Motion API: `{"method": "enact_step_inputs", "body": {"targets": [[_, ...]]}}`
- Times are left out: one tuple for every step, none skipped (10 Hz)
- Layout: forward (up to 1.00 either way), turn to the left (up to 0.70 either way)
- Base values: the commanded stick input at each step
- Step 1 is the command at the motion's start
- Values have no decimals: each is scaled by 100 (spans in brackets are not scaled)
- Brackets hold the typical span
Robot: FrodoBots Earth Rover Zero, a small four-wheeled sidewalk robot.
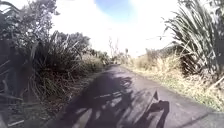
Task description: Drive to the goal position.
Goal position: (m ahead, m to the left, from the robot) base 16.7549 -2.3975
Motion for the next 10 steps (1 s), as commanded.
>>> {"method": "enact_step_inputs", "body": {"targets": [[70,0],[70,0],[70,0],[70,0],[70,-35],[70,-35],[70,-35],[70,-35],[0,-29],[0,0]]}}
